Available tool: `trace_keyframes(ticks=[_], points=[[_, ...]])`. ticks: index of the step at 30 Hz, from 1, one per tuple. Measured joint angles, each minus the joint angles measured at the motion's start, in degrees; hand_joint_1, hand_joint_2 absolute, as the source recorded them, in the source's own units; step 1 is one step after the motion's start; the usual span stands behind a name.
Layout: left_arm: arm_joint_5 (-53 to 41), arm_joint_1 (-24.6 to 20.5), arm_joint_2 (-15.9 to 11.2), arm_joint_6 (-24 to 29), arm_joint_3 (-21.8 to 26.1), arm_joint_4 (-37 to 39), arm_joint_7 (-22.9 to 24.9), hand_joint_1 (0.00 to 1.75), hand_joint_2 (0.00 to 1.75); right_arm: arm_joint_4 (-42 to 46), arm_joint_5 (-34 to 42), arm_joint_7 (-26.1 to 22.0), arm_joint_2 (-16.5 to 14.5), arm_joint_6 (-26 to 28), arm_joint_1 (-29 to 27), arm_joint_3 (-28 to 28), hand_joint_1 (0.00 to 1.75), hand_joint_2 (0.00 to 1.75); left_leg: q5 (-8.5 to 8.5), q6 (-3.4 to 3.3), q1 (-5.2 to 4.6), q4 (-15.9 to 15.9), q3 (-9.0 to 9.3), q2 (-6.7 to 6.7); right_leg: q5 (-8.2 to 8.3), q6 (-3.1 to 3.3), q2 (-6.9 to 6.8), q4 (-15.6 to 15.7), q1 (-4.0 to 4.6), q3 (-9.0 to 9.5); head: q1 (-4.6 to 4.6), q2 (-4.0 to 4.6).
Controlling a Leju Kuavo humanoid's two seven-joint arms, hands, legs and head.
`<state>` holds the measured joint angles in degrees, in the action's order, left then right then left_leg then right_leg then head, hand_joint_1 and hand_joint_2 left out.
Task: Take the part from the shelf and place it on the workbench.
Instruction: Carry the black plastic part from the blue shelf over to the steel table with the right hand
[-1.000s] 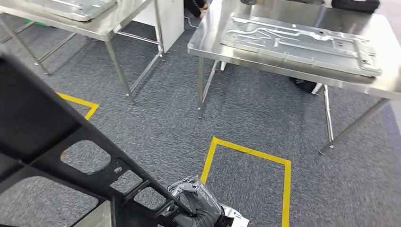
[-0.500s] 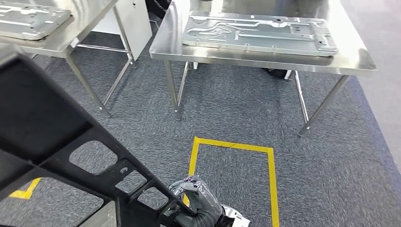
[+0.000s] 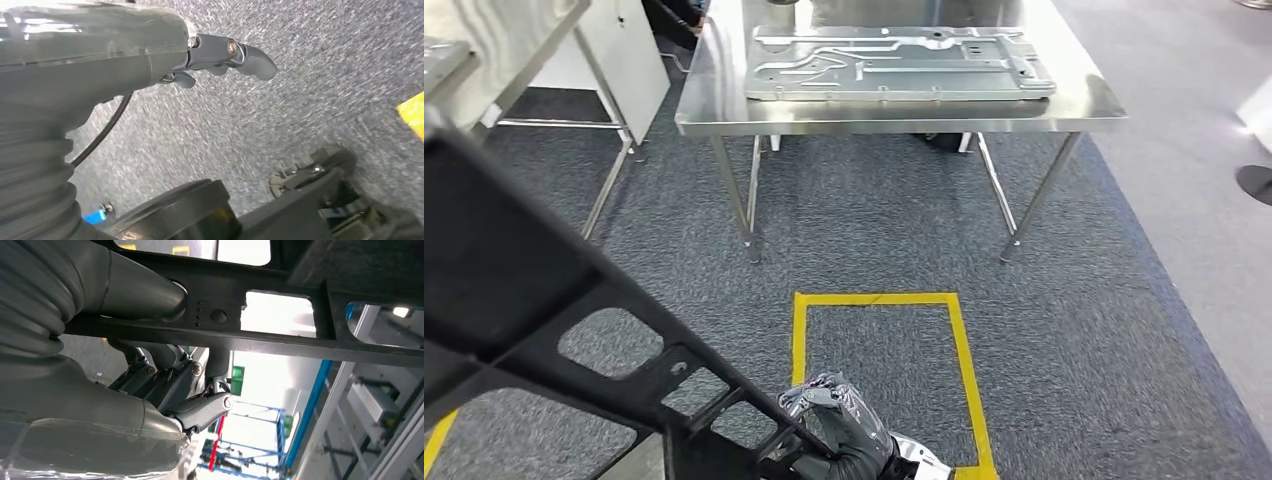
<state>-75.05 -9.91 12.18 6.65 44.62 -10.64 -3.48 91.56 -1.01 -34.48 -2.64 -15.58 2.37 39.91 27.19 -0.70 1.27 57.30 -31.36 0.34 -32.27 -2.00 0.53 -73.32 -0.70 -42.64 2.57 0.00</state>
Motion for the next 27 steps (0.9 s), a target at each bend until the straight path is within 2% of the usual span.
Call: trace_keyframes(ticks=[1, 2, 4, 5, 6, 7, 9, 11, 12, 14, 15, 16, 17, 18, 20, 21, 22, 25, 27], points=[[0.09, 0.04, -0.03, 0.09, 0.03, 0.0, -0.09, 0.0, 1.75, 0.0, -0.21, 0.01, 0.01, 0.15, -0.02, 0.0, 1.69, 1.75, 0.07, 0.06, -0.02, 0.02, 0.02, 0.45, 0.11, -0.11, -0.16, -1.03, -0.15, -0.49, 0.0, 0.0], [0.14, 0.04, -0.02, 0.16, 0.06, 0.0, -0.19, 0.0, 1.75, 0.0, -0.41, 0.02, 0.02, 0.34, -0.03, 0.0, 1.69, 1.75, 0.14, 0.16, -0.02, 0.03, 0.08, 0.77, 1.28, -0.15, -0.29, 0.28, -0.29, 0.27, 0.0, 0.0], [0.16, -0.02, 0.04, 0.27, 0.08, 0.0, -0.32, 0.0, 1.75, 0.0, -0.62, 0.03, 0.02, 0.63, -0.01, 0.0, 1.69, 1.75, 0.37, 0.51, 0.0, 0.08, 0.37, 1.06, 4.8, 0.03, -0.73, 7.92, -0.44, 4.44, -0.01, 0.0], [0.16, -0.04, 0.07, 0.32, 0.08, 0.0, -0.32, 0.0, 1.75, 0.0, -0.66, 0.03, 0.02, 0.69, 0.01, 0.01, 1.69, 1.75, 0.53, 0.77, -0.12, 0.16, 0.46, 1.11, 5.96, 0.2, -0.99, 11.56, -0.35, 6.4, -0.01, 0.0], [0.15, -0.03, 0.07, 0.37, 0.08, 0.0, -0.32, 0.0, 1.75, 0.0, -0.68, 0.03, 0.01, 0.69, 0.03, 0.03, 1.69, 1.75, 0.66, 1.07, -0.24, 0.2, 0.52, 1.13, 6.45, 0.41, -1.16, 13.85, -0.21, 7.61, -0.01, 0.0], [0.15, -0.04, 0.07, 0.4, 0.09, 0.0, -0.31, 0.0, 1.75, 0.0, -0.7, 0.03, 0.01, 0.67, 0.03, 0.05, 1.69, 1.75, 0.75, 1.4, -0.34, 0.21, 0.56, 1.16, 6.36, 0.64, -1.24, 14.76, -0.02, 8.04, -0.01, 0.0], [0.14, -0.13, 0.05, 0.44, 0.1, 0.0, -0.31, 0.0, 1.75, 0.01, -0.72, 0.02, -0.01, 0.66, 0.02, 0.08, 1.69, 1.75, 0.88, 2.13, -0.32, 0.03, 0.75, 1.26, 6.34, 1.27, -0.92, 14.93, 0.11, 8.13, 0.0, 0.0], [0.14, -0.22, 0.05, 0.44, 0.1, 0.0, -0.3, 0.0, 1.75, 0.02, -0.73, 0.02, -0.05, 0.68, 0.03, 0.08, 1.69, 1.75, 1.94, 2.7, -0.13, 1.24, 0.51, 1.06, 6.45, 2.0, -0.71, 15.43, -0.08, 8.56, 0.0, 0.0], [0.14, -0.23, 0.04, 0.43, 0.1, 0.0, -0.29, 0.0, 1.75, 0.02, -0.74, 0.02, -0.09, 0.69, 0.05, 0.09, 1.69, 1.75, 3.3, 2.88, -0.05, 3.48, -0.44, 0.84, 6.5, 2.33, -0.66, 15.66, -0.2, 8.78, 0.0, 0.0], [0.16, -0.14, 0.04, 0.4, 0.11, 0.0, -0.29, 0.0, 1.75, 0.01, -0.81, 0.01, -0.13, 0.7, 0.07, 0.1, 1.69, 1.75, 6.82, 3.11, -0.01, 11.06, -4.15, 0.41, 6.42, 2.78, -0.52, 15.7, -0.03, 8.89, 0.01, 0.0], [0.19, -0.17, 0.04, 0.39, 0.13, 0.0, -0.31, 0.0, 1.75, -0.01, -0.85, 0.01, -0.13, 0.7, 0.05, 0.1, 1.69, 1.75, 7.95, 3.19, 0.0, 14.57, -6.02, 0.3, 6.37, 2.89, -0.4, 15.68, 0.09, 8.92, 0.01, 0.0], [0.18, -0.2, 0.04, 0.38, 0.15, 0.0, -0.31, 0.0, 1.75, -0.01, -0.89, 0.01, -0.13, 0.7, 0.04, 0.11, 1.69, 1.75, 8.01, 3.22, -0.01, 16.44, -7.15, 0.25, 6.3, 2.96, -0.26, 15.66, 0.19, 8.99, 0.01, 0.0], [0.17, -0.26, 0.04, 0.37, 0.16, 0.0, -0.31, 0.0, 1.75, -0.02, -0.91, 0.01, -0.13, 0.7, 0.04, 0.11, 1.69, 1.75, 6.86, 3.16, -0.01, 15.96, -7.12, 0.24, 6.23, 2.97, -0.09, 15.65, 0.27, 9.13, 0.01, 0.0], [0.14, -0.27, 0.03, 0.36, 0.16, 0.0, -0.29, 0.0, 1.75, -0.02, -0.93, 0.01, -0.13, 0.7, 0.05, 0.11, 1.69, 1.75, 4.82, 3.0, -0.01, 13.34, -6.05, 0.22, 6.13, 2.94, 0.11, 15.64, 0.33, 9.34, 0.01, 0.0], [0.09, -0.16, -0.04, 0.35, 0.16, 0.0, -0.25, 0.0, 1.75, -0.02, -0.97, 0.01, -0.13, 0.7, 0.07, 0.11, 1.69, 1.75, 0.82, 2.41, -0.16, 5.35, -2.62, -0.01, 5.9, 2.66, 0.48, 15.55, 0.5, 9.64, 0.01, 0.0], [0.08, -0.15, -0.08, 0.34, 0.16, 0.0, -0.24, 0.0, 1.75, -0.02, -0.99, 0.01, -0.13, 0.7, 0.08, 0.11, 1.69, 1.75, -0.14, 2.09, -0.29, 2.5, -1.41, -0.16, 5.85, 2.4, 0.61, 15.48, 0.56, 9.59, 0.01, -0.01], [0.08, -0.17, -0.11, 0.34, 0.16, 0.0, -0.24, 0.0, 1.75, -0.02, -1.02, 0.01, -0.13, 0.7, 0.09, 0.11, 1.69, 1.75, -0.42, 1.8, -0.45, 0.9, -0.82, -0.3, 5.84, 2.1, 0.67, 15.43, 0.59, 9.45, 0.01, -0.01], [0.08, -0.11, -0.1, 0.34, 0.16, 0.0, -0.25, 0.0, 1.75, -0.02, -1.11, -0.02, -0.13, 0.72, 0.12, 0.1, 1.69, 1.75, -0.45, 0.91, -0.5, 0.13, -0.61, -0.35, 5.75, 1.08, 0.65, 15.33, 0.49, 9.31, 0.01, 0.0], [0.09, -0.17, -0.04, 0.34, 0.16, 0.0, -0.27, 0.0, 1.75, -0.01, -1.13, -0.06, -0.11, 0.76, 0.18, 0.09, 1.69, 1.75, -0.68, 0.27, -0.21, -0.35, -0.28, -0.22, 4.03, 0.51, 0.38, 12.57, 0.43, 8.17, 0.0, 0.0]])
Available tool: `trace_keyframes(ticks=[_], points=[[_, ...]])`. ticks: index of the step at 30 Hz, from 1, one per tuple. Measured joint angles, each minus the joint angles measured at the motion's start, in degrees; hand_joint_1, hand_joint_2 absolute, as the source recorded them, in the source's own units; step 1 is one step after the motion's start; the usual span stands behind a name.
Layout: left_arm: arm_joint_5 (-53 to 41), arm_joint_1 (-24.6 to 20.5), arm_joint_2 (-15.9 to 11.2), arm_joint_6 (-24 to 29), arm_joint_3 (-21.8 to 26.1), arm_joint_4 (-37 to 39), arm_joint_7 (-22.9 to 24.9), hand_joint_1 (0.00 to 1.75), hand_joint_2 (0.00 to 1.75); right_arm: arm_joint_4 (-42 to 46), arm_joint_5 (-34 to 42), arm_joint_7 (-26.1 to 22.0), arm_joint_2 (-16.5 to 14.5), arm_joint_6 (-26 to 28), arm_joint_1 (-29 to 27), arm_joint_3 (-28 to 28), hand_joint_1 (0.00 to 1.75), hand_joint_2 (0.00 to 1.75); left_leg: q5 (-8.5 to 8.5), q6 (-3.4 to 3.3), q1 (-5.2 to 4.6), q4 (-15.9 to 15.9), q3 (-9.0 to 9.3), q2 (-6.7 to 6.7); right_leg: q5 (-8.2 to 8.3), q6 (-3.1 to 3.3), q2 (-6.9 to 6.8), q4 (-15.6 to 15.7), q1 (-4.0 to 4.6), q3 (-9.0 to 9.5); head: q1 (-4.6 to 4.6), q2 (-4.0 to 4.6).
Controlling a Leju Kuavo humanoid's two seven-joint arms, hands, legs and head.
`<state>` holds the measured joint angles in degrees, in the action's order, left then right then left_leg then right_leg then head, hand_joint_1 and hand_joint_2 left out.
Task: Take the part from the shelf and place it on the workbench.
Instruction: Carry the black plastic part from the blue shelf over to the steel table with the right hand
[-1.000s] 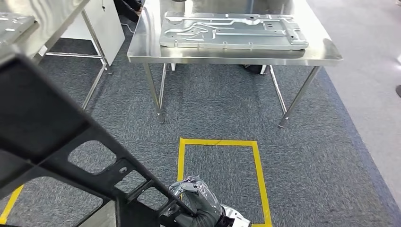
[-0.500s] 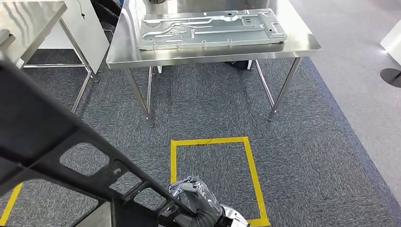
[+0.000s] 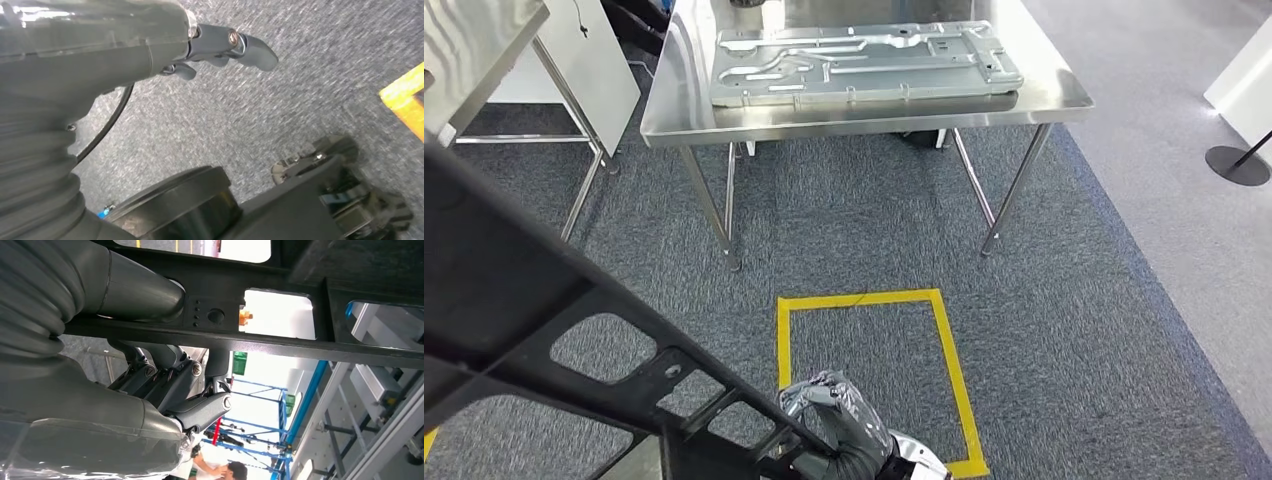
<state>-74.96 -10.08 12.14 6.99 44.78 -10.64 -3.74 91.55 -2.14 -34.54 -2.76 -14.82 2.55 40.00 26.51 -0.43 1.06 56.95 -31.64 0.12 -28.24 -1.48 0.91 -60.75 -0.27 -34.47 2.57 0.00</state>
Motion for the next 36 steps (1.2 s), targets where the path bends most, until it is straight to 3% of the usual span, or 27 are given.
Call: trace_keyframes(ticks=[3, 4, 5, 7, 9, 10, 14, 16, 18, 19, 20, 21, 23, 24, 26, 29, 31, 34, 35, 36], points=[[0.01, -0.02, 0.02, -0.01, 0.0, 0.0, -0.02, 0.0, 1.75, -0.07, -0.02, -0.04, 0.09, 0.04, -0.06, -0.01, 1.69, 1.75, 0.12, -0.38, 0.03, -0.08, 0.15, 0.28, -4.63, -0.55, -0.23, -10.82, -0.29, -5.59, 0.0, 0.0], [0.01, 0.02, 0.01, -0.01, 0.0, 0.0, -0.02, 0.0, 1.75, -0.1, -0.04, -0.04, 0.13, 0.05, -0.11, -0.01, 1.69, 1.75, 0.21, -0.39, 0.02, -0.07, 0.21, 0.33, -4.97, -0.67, -0.27, -13.12, -0.39, -6.99, 0.0, 0.0], [0.01, 0.05, 0.01, -0.01, 0.0, 0.0, -0.02, 0.0, 1.75, -0.13, -0.05, -0.05, 0.15, 0.05, -0.13, -0.01, 1.69, 1.75, 0.36, -0.35, 0.03, -0.06, 0.34, 0.35, -4.19, -0.73, -0.34, -13.32, -0.5, -7.33, 0.0, 0.0], [0.0, 0.05, 0.03, -0.02, 0.0, 0.0, -0.02, 0.0, 1.75, -0.14, -0.07, -0.08, 0.15, 0.05, -0.14, -0.01, 1.69, 1.75, 0.77, -0.07, 0.05, -0.05, 0.86, 0.33, -0.13, -0.62, -0.66, -7.18, -0.65, -4.63, -0.01, 0.0], [0.0, 0.03, 0.07, -0.03, 0.0, 0.0, -0.02, 0.0, 1.75, -0.14, -0.07, -0.1, 0.14, 0.05, -0.1, 0.01, 1.69, 1.75, 1.32, 0.5, -0.16, 0.05, 1.33, 0.33, 2.52, -0.19, -1.1, 0.13, -0.46, -1.13, -0.01, 0.0], [-0.01, 0.02, 0.08, -0.04, 0.0, 0.0, -0.02, 0.0, 1.75, -0.14, -0.07, -0.13, 0.14, 0.05, -0.09, 0.02, 1.69, 1.75, 1.57, 0.83, -0.26, 0.06, 1.47, 0.35, 2.81, 0.13, -1.2, 2.0, -0.31, -0.23, -0.01, 0.0], [-0.01, -0.19, 0.08, -0.04, 0.0, 0.0, -0.02, 0.0, 1.75, -0.1, -0.08, -0.26, 0.07, 0.09, -0.09, 0.04, 1.69, 1.75, 2.54, 2.18, -0.07, 0.54, 1.89, 0.49, 2.21, 1.67, -0.89, 2.91, -0.14, 0.61, 0.01, 0.0], [-0.02, -0.21, 0.08, -0.04, 0.0, 0.0, -0.02, 0.0, 1.75, -0.08, -0.09, -0.28, -0.02, 0.12, -0.04, 0.04, 1.69, 1.75, 4.84, 2.6, 0.05, 5.33, -0.2, 0.42, 1.93, 2.42, -0.9, 3.26, -0.27, 1.38, 0.01, 0.0], [-0.03, -0.13, 0.07, -0.08, 0.02, 0.0, -0.09, 0.0, 1.75, -0.09, -0.09, -0.3, -0.03, 0.17, -0.04, 0.04, 1.69, 1.75, 7.83, 2.81, 0.05, 13.57, -4.84, 0.4, 1.37, 2.88, -0.83, 3.26, -0.08, 1.91, 0.01, 0.0], [-0.04, -0.15, 0.07, -0.11, 0.03, 0.0, -0.15, 0.0, 1.75, -0.1, -0.09, -0.3, -0.02, 0.2, -0.08, 0.04, 1.69, 1.75, 8.28, 2.83, 0.04, 16.49, -6.82, 0.4, 1.07, 2.95, -0.75, 3.26, 0.05, 2.2, 0.01, 0.0], [-0.07, -0.19, 0.06, -0.13, 0.04, 0.0, -0.21, 0.0, 1.75, -0.11, -0.09, -0.3, -0.02, 0.24, -0.1, 0.04, 1.69, 1.75, 7.5, 2.76, 0.03, 17.37, -7.86, 0.39, 0.71, 2.97, -0.63, 3.25, 0.17, 2.63, 0.01, 0.0], [-0.11, -0.23, 0.04, -0.14, 0.04, 0.0, -0.24, 0.0, 1.75, -0.12, -0.1, -0.3, -0.02, 0.27, -0.11, 0.04, 1.69, 1.75, 5.56, 2.57, 0.0, 15.9, -7.73, 0.38, 0.32, 2.95, -0.51, 3.25, 0.27, 3.2, 0.01, 0.0], [-0.18, -0.11, -0.02, -0.16, 0.04, 0.0, -0.17, 0.0, 1.75, -0.12, -0.11, -0.31, -0.02, 0.33, -0.11, 0.04, 1.69, 1.75, 0.41, 1.76, -0.24, 8.61, -5.15, 0.31, -0.6, 2.78, -0.29, 3.27, 0.37, 4.46, -0.01, 0.0], [-0.19, -0.03, -0.05, -0.16, 0.04, 0.0, -0.15, 0.0, 1.75, -0.12, -0.12, -0.31, -0.02, 0.36, -0.11, 0.04, 1.69, 1.75, -1.11, 1.32, -0.46, 5.14, -3.78, 0.27, -1.01, 2.58, -0.19, 3.23, 0.43, 4.83, 0.0, 0.0], [-0.18, 0.05, -0.07, -0.18, 0.04, 0.0, -0.11, 0.0, 1.75, -0.12, -0.13, -0.32, -0.02, 0.38, -0.1, 0.03, 1.69, 1.75, -1.5, 0.62, -0.93, 1.75, -2.49, 0.22, -1.35, 1.93, -0.13, 3.17, 0.38, 4.96, 0.01, 0.0], [-0.15, 0.11, -0.06, -0.16, 0.05, 0.0, -0.08, 0.0, 1.75, -0.05, -0.14, -0.33, -0.02, 0.38, -0.05, 0.01, 1.69, 1.75, -0.87, -0.19, -0.78, 0.25, -1.34, 0.08, -1.19, 0.87, -0.24, 2.1, 0.32, 4.91, 0.02, -0.01], [-0.1, -0.03, -0.04, -0.14, 0.06, 0.0, -0.11, 0.0, 1.75, 0.01, -0.14, -0.34, -0.01, 0.38, 0.04, 0.01, 1.69, 1.75, -0.53, -0.73, -0.53, -0.34, -0.05, 0.01, -2.41, 0.32, -0.31, -2.25, 0.17, 2.57, 0.01, -0.01], [-0.01, -0.07, -0.01, -0.12, 0.07, 0.0, -0.16, 0.0, 1.75, 0.02, -0.14, -0.34, 0.07, 0.38, -0.02, 0.02, 1.69, 1.75, 0.54, -0.94, -0.51, -0.45, 1.16, 0.01, -5.72, -0.48, -0.39, -12.2, -0.34, -4.7, 0.01, 0.0], [-0.01, 0.03, -0.01, -0.11, 0.07, 0.0, -0.17, 0.0, 1.75, 0.01, -0.14, -0.34, 0.09, 0.38, -0.06, 0.02, 1.69, 1.75, 0.97, -0.84, -0.49, -0.45, 1.65, -0.01, -5.76, -0.66, -0.45, -13.39, -0.5, -6.26, 0.01, 0.0], [-0.01, 0.15, 0.02, -0.11, 0.08, 0.0, -0.17, 0.0, 1.75, 0.01, -0.14, -0.34, 0.11, 0.38, -0.08, 0.02, 1.69, 1.75, 1.49, -0.7, -0.44, -0.44, 2.32, -0.03, -4.57, -0.8, -0.53, -12.41, -0.65, -6.77, 0.01, 0.0]])
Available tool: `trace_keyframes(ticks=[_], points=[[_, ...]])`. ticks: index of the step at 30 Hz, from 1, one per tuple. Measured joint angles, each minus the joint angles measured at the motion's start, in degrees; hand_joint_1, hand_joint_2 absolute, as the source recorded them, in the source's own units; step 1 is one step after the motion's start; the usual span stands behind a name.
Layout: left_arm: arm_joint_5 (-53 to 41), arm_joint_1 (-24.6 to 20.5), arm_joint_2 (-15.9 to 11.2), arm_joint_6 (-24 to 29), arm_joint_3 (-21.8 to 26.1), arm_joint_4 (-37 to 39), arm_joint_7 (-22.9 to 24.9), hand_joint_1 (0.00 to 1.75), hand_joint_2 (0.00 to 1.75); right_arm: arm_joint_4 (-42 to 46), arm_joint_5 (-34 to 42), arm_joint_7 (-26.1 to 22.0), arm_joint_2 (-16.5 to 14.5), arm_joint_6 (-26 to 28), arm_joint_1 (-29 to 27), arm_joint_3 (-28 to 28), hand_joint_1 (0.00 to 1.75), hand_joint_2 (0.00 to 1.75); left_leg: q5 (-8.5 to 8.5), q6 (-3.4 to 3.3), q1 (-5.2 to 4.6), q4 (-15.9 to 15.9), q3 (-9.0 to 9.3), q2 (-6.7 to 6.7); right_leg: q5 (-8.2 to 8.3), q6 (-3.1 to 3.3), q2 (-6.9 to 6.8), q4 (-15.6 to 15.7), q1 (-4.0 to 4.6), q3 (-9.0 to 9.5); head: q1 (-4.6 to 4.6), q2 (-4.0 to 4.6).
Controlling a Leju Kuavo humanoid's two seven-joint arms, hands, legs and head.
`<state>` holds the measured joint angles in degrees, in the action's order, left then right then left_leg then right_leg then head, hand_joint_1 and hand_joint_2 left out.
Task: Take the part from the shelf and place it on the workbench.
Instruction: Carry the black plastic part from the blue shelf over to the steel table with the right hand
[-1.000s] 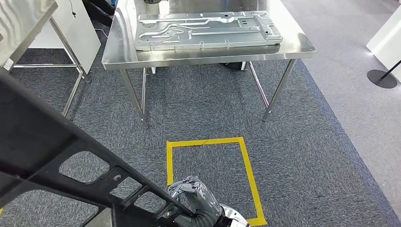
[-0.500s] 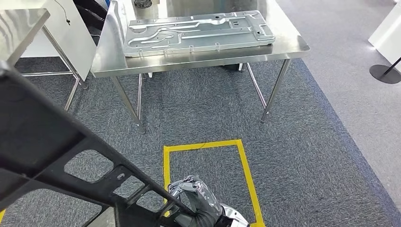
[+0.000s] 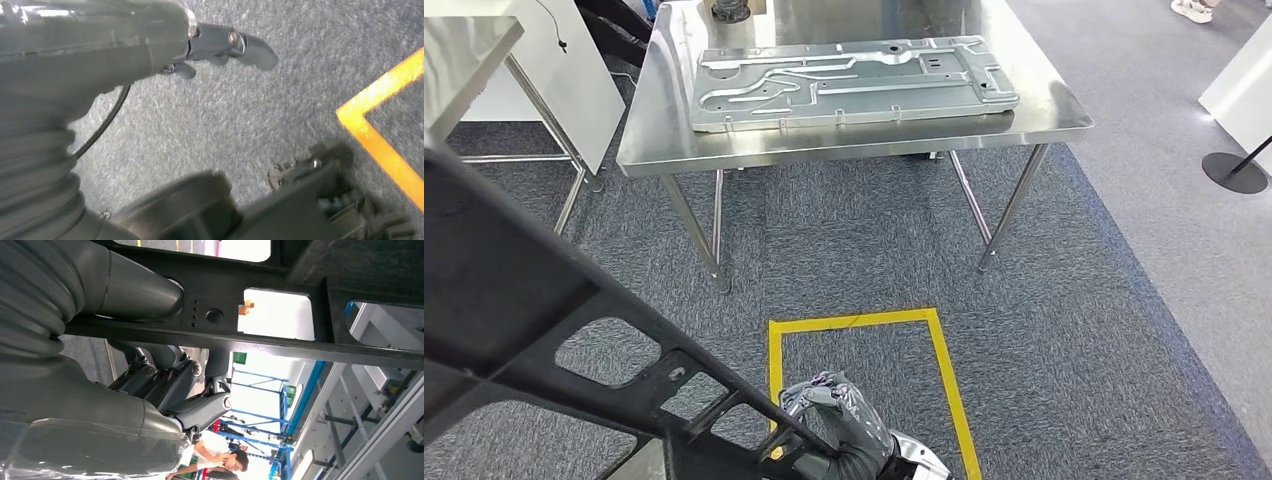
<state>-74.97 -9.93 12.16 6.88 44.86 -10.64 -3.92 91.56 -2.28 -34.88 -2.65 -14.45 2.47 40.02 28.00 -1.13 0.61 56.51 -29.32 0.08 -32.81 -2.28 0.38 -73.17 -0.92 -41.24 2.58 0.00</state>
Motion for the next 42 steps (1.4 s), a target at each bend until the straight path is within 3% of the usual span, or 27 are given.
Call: trace_keyframes(ticks=[3, 5, 7, 9, 11, 13, 15, 16, 18, 20, 23, 25, 28, 30, 31, 32, 33, 35, 36, 39, 40, 42], points=[[0.0, 0.17, 0.19, 0.01, 0.01, 0.0, -0.07, 0.0, 1.75, -0.02, -0.01, 0.02, 0.03, 0.0, -0.02, 0.0, 1.69, 1.75, 1.87, 0.7, 0.12, 0.04, 2.42, -0.04, 7.65, 0.06, -0.41, 10.45, -0.18, 2.6, 0.0, 0.0], [0.0, 0.06, 0.25, 0.05, 0.01, 0.0, -0.14, 0.0, 1.75, -0.06, -0.02, 0.01, 0.06, 0.0, -0.1, -0.01, 1.69, 1.75, 2.9, 1.46, 0.06, -0.09, 3.15, 0.04, 9.45, 0.83, -0.59, 13.88, 0.09, 3.56, 0.01, 0.0], [0.01, -0.11, 0.25, 0.1, 0.02, 0.0, -0.18, 0.0, 1.75, -0.07, -0.01, 0.0, 0.05, 0.0, -0.19, -0.01, 1.69, 1.75, 3.03, 2.26, 0.03, 0.21, 3.53, 0.11, 8.86, 1.83, -0.42, 14.04, 0.3, 3.89, 0.01, -0.01], [0.04, -0.21, 0.26, 0.1, 0.03, 0.0, -0.2, 0.0, 1.75, -0.04, -0.01, -0.02, 0.02, -0.01, -0.2, 0.01, 1.69, 1.75, 2.73, 2.71, 0.13, 2.93, 2.87, 0.13, 8.5, 2.7, -0.27, 14.44, 0.22, 5.0, 0.01, 0.0], [0.08, -0.25, 0.26, 0.1, 0.03, 0.0, -0.21, 0.0, 1.75, -0.02, -0.02, -0.02, 0.01, -0.05, -0.16, 0.03, 1.69, 1.75, 3.93, 2.96, 0.23, 9.13, -0.76, 0.12, 7.7, 3.4, -0.28, 14.74, 0.21, 6.24, 0.0, 0.0], [0.15, -0.14, 0.26, 0.11, 0.04, 0.0, -0.24, 0.0, 1.75, -0.03, -0.02, -0.01, 0.01, -0.1, -0.13, 0.06, 1.69, 1.75, 7.07, 3.19, 0.24, 15.39, -5.6, 0.11, 6.74, 3.72, -0.16, 14.78, 0.36, 7.24, 0.01, 0.0], [0.2, -0.08, 0.26, 0.1, 0.09, 0.0, -0.33, 0.0, 1.75, -0.04, -0.02, -0.01, 0.01, -0.17, -0.13, 0.08, 1.69, 1.75, 8.65, 3.16, 0.23, 16.67, -8.34, 0.11, 5.66, 3.77, 0.04, 14.77, 0.57, 8.54, 0.01, 0.0], [0.22, -0.08, 0.25, 0.1, 0.13, 0.0, -0.38, 0.0, 1.75, -0.04, -0.02, -0.01, 0.01, -0.21, -0.12, 0.09, 1.69, 1.75, 7.55, 2.99, 0.2, 14.8, -8.54, 0.11, 5.06, 3.75, 0.11, 14.77, 0.68, 9.39, 0.01, 0.0], [0.21, 0.05, 0.15, 0.09, 0.25, 0.0, -0.39, 0.0, 1.75, -0.07, -0.02, -0.01, 0.01, -0.26, -0.08, 0.1, 1.69, 1.75, 1.42, 2.17, -0.11, 7.97, -7.58, 0.07, 3.74, 3.58, 0.17, 14.73, 0.91, 11.15, -0.01, 0.0], [0.27, 0.21, 0.04, 0.1, 0.37, -0.01, -0.43, 0.0, 1.75, -0.16, -0.03, 0.0, 0.01, -0.27, -0.01, 0.15, 1.69, 1.75, -2.99, 1.45, -0.55, 3.39, -6.71, -0.05, 2.64, 3.06, 0.34, 14.77, 1.07, 12.15, 0.01, 0.0], [0.36, 0.1, 0.02, 0.11, 0.44, -0.02, -0.52, 0.0, 1.75, -0.21, -0.05, 0.01, -0.01, -0.27, 0.18, 0.24, 1.69, 1.75, -3.5, 0.72, -0.64, 2.09, -5.65, -0.23, 2.28, 2.09, 0.46, 14.25, 1.06, 12.75, 0.01, -0.01], [0.29, 0.0, 0.04, 0.11, 0.45, -0.02, -0.65, 0.0, 1.75, -0.19, -0.06, -0.05, -0.01, -0.22, 0.31, 0.27, 1.69, 1.75, -3.25, 0.15, -0.42, 1.36, -4.38, -0.31, 2.21, 1.51, 0.33, 11.04, 0.93, 11.34, 0.01, -0.01], [0.24, -0.01, 0.06, 0.11, 0.45, -0.02, -0.87, 0.0, 1.75, -0.24, -0.06, -0.24, 0.09, 0.05, 0.22, 0.28, 1.69, 1.75, -2.21, -0.31, -0.35, 1.02, -3.0, -0.29, -0.99, 0.59, 0.2, 1.38, 0.54, 4.67, 0.0, 0.0], [0.23, 0.12, 0.07, 0.11, 0.46, -0.02, -0.9, 0.0, 1.75, -0.34, -0.07, -0.55, 0.23, 0.4, 0.04, 0.28, 1.69, 1.75, -1.18, -0.28, -0.34, 1.02, -1.88, -0.38, -2.43, 0.19, 0.13, -1.06, 0.28, 1.46, 0.0, 0.0], [0.22, 0.2, 0.08, 0.1, 0.46, -0.01, -0.9, 0.0, 1.75, -0.38, -0.08, -0.7, 0.31, 0.52, -0.04, 0.28, 1.69, 1.75, -0.57, -0.18, -0.32, 1.02, -1.11, -0.45, -1.47, 0.13, 0.06, 0.43, 0.19, 1.13, 0.0, 0.0], [0.21, 0.26, 0.13, 0.09, 0.47, -0.01, -0.91, 0.0, 1.75, -0.41, -0.1, -0.83, 0.38, 0.62, -0.11, 0.28, 1.69, 1.75, 0.1, -0.03, -0.3, 1.02, -0.21, -0.51, 0.81, 0.17, -0.02, 3.52, 0.13, 1.58, 0.0, 0.0], [0.2, 0.34, 0.17, 0.08, 0.48, 0.0, -0.93, 0.0, 1.75, -0.45, -0.11, -0.93, 0.45, 0.64, -0.17, 0.28, 1.69, 1.75, 0.78, 0.16, -0.3, 1.01, 0.55, -0.54, 4.19, 0.32, -0.14, 7.38, 0.12, 2.3, -0.01, 0.0], [0.17, 0.36, 0.28, 0.02, 0.49, 0.0, -0.98, 0.0, 1.75, -0.59, -0.13, -1.1, 0.56, 0.67, -0.31, 0.28, 1.69, 1.75, 1.97, 0.75, -0.39, 1.0, 1.6, -0.58, 8.64, 1.05, -0.29, 12.66, 0.43, 3.4, 0.0, 0.0], [0.16, 0.3, 0.29, -0.01, 0.49, 0.0, -1.01, 0.0, 1.75, -0.64, -0.13, -1.18, 0.61, 0.67, -0.41, 0.29, 1.69, 1.75, 2.31, 1.09, -0.44, 1.02, 1.92, -0.57, 9.47, 1.55, -0.27, 13.62, 0.57, 3.54, 0.0, 0.0], [0.09, -0.03, 0.3, -0.05, 0.49, 0.0, -1.07, 0.0, 1.75, -0.64, -0.13, -1.43, 0.65, 0.62, -0.54, 0.33, 1.69, 1.75, 2.22, 1.95, -0.42, 2.3, 2.1, -0.49, 8.9, 2.88, 0.01, 14.24, 0.57, 4.7, 0.01, 0.0], [0.05, -0.12, 0.31, -0.05, 0.49, 0.0, -1.1, 0.0, 1.75, -0.64, -0.11, -1.55, 0.64, 0.62, -0.55, 0.35, 1.69, 1.75, 2.25, 2.16, -0.36, 4.22, 1.17, -0.47, 8.6, 3.26, 0.0, 14.53, 0.51, 5.42, 0.02, 0.0], [-0.02, -0.18, 0.32, -0.07, 0.49, 0.0, -1.16, 0.0, 1.75, -0.63, -0.08, -1.75, 0.62, 0.68, -0.64, 0.39, 1.69, 1.75, 3.75, 2.63, -0.18, 10.57, -2.62, -0.41, 7.83, 3.81, -0.06, 14.97, 0.44, 6.74, 0.02, 0.0]])
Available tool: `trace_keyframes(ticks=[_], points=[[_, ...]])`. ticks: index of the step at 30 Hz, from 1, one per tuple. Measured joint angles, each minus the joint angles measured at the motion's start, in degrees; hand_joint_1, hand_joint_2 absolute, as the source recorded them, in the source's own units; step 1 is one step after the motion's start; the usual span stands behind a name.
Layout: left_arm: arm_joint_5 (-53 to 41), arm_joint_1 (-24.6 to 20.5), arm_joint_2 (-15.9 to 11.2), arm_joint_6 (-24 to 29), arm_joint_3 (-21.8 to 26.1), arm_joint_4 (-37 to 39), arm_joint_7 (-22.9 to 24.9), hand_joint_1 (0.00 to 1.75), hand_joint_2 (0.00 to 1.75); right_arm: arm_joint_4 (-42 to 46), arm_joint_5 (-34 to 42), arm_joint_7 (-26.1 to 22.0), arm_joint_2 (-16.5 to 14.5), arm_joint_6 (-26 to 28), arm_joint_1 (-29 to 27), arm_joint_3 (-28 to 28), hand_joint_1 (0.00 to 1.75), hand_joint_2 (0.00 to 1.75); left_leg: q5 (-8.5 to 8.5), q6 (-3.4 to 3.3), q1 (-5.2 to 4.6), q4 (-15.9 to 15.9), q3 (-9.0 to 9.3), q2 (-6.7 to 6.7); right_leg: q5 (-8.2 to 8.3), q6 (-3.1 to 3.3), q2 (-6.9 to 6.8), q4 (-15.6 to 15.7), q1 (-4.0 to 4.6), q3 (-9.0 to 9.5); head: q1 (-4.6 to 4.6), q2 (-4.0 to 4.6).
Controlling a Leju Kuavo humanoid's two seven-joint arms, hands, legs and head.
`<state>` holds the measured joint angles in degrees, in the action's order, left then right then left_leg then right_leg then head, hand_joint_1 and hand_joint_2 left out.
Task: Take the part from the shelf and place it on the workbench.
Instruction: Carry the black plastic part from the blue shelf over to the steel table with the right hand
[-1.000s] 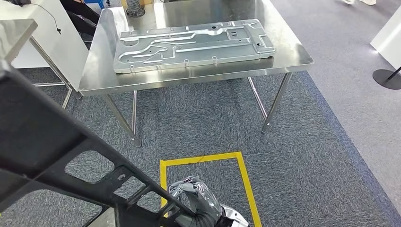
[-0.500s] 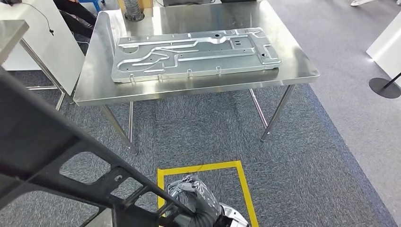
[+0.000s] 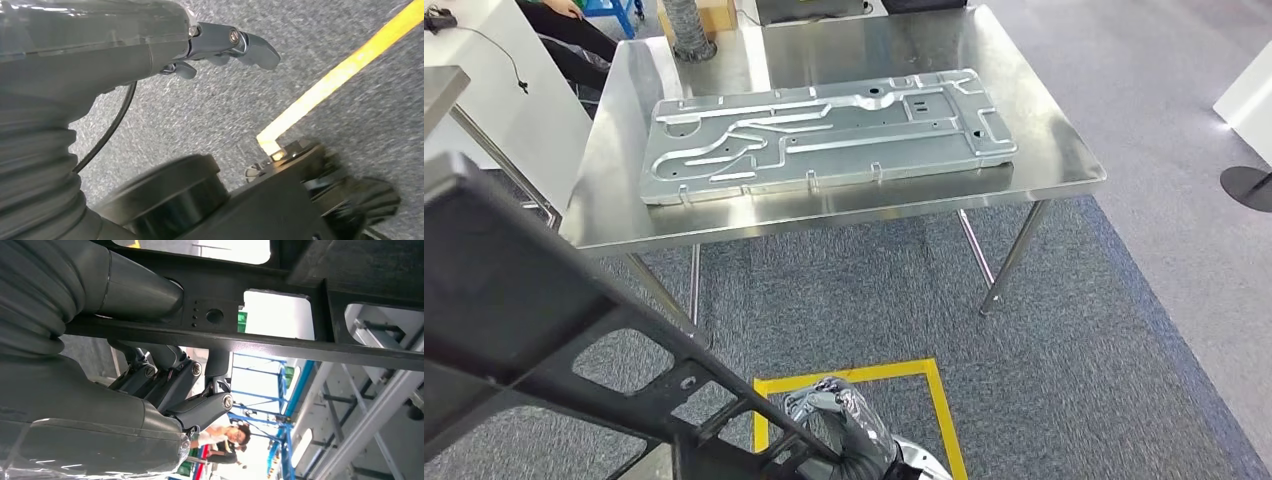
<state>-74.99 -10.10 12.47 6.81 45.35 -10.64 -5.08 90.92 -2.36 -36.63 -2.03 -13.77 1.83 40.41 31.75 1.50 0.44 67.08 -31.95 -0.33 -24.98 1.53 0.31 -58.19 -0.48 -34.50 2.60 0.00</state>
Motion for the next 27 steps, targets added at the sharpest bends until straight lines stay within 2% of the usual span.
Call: trace_keyframes(ticks=[2, 3, 4, 5, 7, 8, 9, 12, 14, 17, 18, 19, 20, 22, 23, 24, 27], points=[[-0.09, 0.09, 0.01, -0.03, 0.0, 0.0, -0.04, 0.0, 1.75, 0.0, 0.0, -0.06, 0.02, 0.15, -0.09, 0.02, 1.69, 1.75, 3.04, 0.4, 0.13, 5.67, -4.49, 0.01, -0.96, 0.17, 0.07, 0.04, 0.03, 1.06, 0.0, 0.0], [-0.16, 0.09, 0.0, -0.08, 0.0, 0.0, -0.05, 0.0, 1.75, 0.0, 0.0, -0.07, 0.04, 0.25, -0.14, 0.02, 1.69, 1.75, 3.85, 0.49, 0.18, 6.58, -5.91, 0.01, -1.5, 0.15, 0.15, 0.04, 0.04, 1.7, 0.0, 0.0], [-0.28, 0.07, -0.01, -0.12, 0.0, 0.0, -0.04, 0.0, 1.75, 0.01, 0.0, -0.08, 0.06, 0.35, -0.18, 0.02, 1.69, 1.75, 3.43, 0.5, 0.21, 5.69, -6.46, 0.02, -2.06, 0.08, 0.24, 0.04, 0.04, 2.46, 0.0, 0.0], [-0.39, 0.03, -0.02, -0.16, -0.01, 0.0, -0.02, 0.0, 1.75, 0.01, 0.0, -0.11, 0.08, 0.47, -0.2, 0.02, 1.69, 1.75, 1.53, 0.41, 0.22, 3.1, -6.21, 0.02, -2.66, -0.03, 0.31, 0.04, 0.04, 3.32, 0.0, 0.0], [-0.61, 0.12, -0.04, -0.28, -0.02, 0.0, 0.05, 0.0, 1.75, 0.02, 0.0, -0.2, 0.13, 0.8, -0.3, 0.02, 1.69, 1.75, -4.51, -0.07, 0.12, -4.0, -4.81, 0.06, -3.88, -0.41, 0.39, -0.01, 0.1, 4.77, 0.0, 0.0], [-0.66, 0.17, -0.05, -0.34, -0.02, 0.0, 0.06, 0.0, 1.75, 0.03, 0.0, -0.27, 0.17, 0.94, -0.4, 0.01, 1.69, 1.75, -6.53, -0.43, -0.01, -6.49, -4.31, 0.09, -4.4, -0.71, 0.44, -0.04, 0.16, 5.2, -0.01, 0.0], [-0.69, 0.2, -0.05, -0.43, -0.03, 0.0, 0.08, 0.0, 1.75, 0.07, -0.01, -0.32, 0.25, 1.02, -0.53, -0.01, 1.69, 1.75, -7.7, -0.82, -0.17, -7.8, -4.07, 0.11, -4.8, -1.08, 0.48, -0.04, 0.21, 5.49, -0.01, 0.0], [-0.82, 0.04, -0.03, -0.55, -0.09, -0.02, 0.14, 0.0, 1.75, 0.19, -0.03, -0.43, 0.43, 1.06, -0.75, -0.07, 1.69, 1.75, -7.64, -2.02, -0.26, -8.61, -3.04, 0.0, -4.97, -2.12, 0.45, -1.04, 0.21, 5.86, -0.01, 0.0], [-0.98, -0.08, -0.03, -0.58, -0.13, -0.02, 0.18, 0.0, 1.75, 0.28, -0.03, -0.48, 0.48, 1.08, -0.73, -0.1, 1.69, 1.75, -7.28, -2.66, -0.13, -9.11, -1.93, -0.05, -5.64, -2.61, 0.3, -4.78, 0.09, 4.05, -0.01, 0.0], [-1.13, -0.16, -0.02, -0.64, -0.16, -0.02, 0.25, 0.0, 1.75, 0.43, -0.04, -0.51, 0.55, 1.15, -0.9, -0.19, 1.69, 1.75, -6.26, -3.15, -0.19, -9.26, -0.87, -0.03, -9.6, -3.3, 0.16, -14.68, -0.02, -2.9, 0.0, 0.0], [-1.14, -0.12, -0.02, -0.67, -0.17, -0.02, 0.27, 0.0, 1.75, 0.47, -0.04, -0.5, 0.56, 1.17, -0.98, -0.24, 1.69, 1.75, -5.83, -3.18, -0.23, -9.25, -0.41, -0.06, -10.28, -3.39, 0.13, -16.36, -0.04, -4.68, 0.0, 0.0], [-1.14, -0.06, -0.02, -0.68, -0.17, -0.02, 0.28, 0.0, 1.75, 0.52, -0.05, -0.49, 0.56, 1.19, -1.04, -0.28, 1.69, 1.75, -5.37, -3.17, -0.26, -9.25, 0.16, -0.1, -9.8, -3.36, 0.1, -16.14, -0.04, -5.5, -0.01, 0.0], [-1.14, -0.02, 0.01, -0.69, -0.17, -0.02, 0.3, 0.0, 1.75, 0.58, -0.06, -0.48, 0.56, 1.2, -1.08, -0.32, 1.69, 1.75, -4.87, -3.11, -0.28, -9.25, 0.87, -0.15, -8.01, -3.18, 0.08, -13.9, -0.01, -5.35, -0.01, 0.0], [-1.14, 0.04, 0.14, -0.7, -0.17, -0.02, 0.3, 0.0, 1.75, 0.69, -0.13, -0.38, 0.57, 1.2, -1.16, -0.37, 1.69, 1.75, -3.81, -2.85, -0.33, -9.28, 2.19, -0.18, -2.25, -2.4, 0.03, -6.5, 0.22, -3.56, -0.02, 0.0], [-1.14, 0.02, 0.23, -0.7, -0.17, -0.01, 0.3, 0.0, 1.75, 0.77, -0.17, -0.28, 0.58, 1.2, -1.21, -0.39, 1.69, 1.75, -3.33, -2.6, -0.37, -9.31, 2.63, -0.21, -0.32, -1.94, 0.01, -3.41, 0.45, -2.81, -0.02, 0.0], [-1.14, -0.04, 0.28, -0.7, -0.17, -0.01, 0.31, 0.0, 1.75, 0.88, -0.23, -0.2, 0.61, 1.2, -1.3, -0.42, 1.69, 1.75, -2.95, -2.29, -0.4, -9.43, 2.89, -0.21, 0.89, -1.49, 0.0, -1.61, 0.68, -2.41, -0.03, 0.0], [-1.14, -0.22, 0.32, -0.7, -0.19, -0.03, 0.32, 0.0, 1.75, 1.25, -0.32, -0.13, 0.66, 1.2, -1.6, -0.53, 1.69, 1.75, -2.58, -1.29, -0.46, -9.23, 3.74, -0.14, 0.97, -0.47, 0.16, -0.12, 0.74, -1.37, 0.0, 0.0]])
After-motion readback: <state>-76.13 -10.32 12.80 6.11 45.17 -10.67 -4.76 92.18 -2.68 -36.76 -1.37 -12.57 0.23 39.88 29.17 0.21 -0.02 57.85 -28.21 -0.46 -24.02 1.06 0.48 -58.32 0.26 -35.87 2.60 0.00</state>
